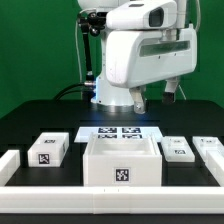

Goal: Assemble cabinet

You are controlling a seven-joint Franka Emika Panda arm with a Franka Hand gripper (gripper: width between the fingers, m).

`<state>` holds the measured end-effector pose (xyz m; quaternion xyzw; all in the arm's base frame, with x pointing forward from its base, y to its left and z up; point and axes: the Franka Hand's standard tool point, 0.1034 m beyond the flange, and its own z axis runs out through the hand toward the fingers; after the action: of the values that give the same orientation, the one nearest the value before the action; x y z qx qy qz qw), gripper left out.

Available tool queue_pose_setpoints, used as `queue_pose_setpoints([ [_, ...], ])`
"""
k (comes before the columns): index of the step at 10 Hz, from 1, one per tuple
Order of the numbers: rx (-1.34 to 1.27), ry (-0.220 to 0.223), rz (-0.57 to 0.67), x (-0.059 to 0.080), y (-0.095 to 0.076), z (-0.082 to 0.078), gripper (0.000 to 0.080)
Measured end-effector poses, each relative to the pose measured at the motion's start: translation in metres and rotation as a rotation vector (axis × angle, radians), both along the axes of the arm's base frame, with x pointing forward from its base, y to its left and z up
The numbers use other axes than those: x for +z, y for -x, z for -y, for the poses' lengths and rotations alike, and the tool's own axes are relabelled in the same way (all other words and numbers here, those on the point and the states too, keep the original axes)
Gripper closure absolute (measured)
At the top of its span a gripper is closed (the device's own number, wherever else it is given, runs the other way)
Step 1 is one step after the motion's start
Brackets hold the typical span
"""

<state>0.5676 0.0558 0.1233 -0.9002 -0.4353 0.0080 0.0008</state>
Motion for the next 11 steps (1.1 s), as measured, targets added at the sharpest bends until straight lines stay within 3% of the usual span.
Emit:
queue_pose_setpoints([
  [5, 0.015, -0.001, 0.007, -0.001, 0.001, 0.001, 0.0150],
  [8, 0.139, 0.003, 0.007, -0.008, 0.038, 0.007, 0.0150],
  [11, 0.370, 0.007, 0.038, -0.010, 0.043, 0.019, 0.0150],
])
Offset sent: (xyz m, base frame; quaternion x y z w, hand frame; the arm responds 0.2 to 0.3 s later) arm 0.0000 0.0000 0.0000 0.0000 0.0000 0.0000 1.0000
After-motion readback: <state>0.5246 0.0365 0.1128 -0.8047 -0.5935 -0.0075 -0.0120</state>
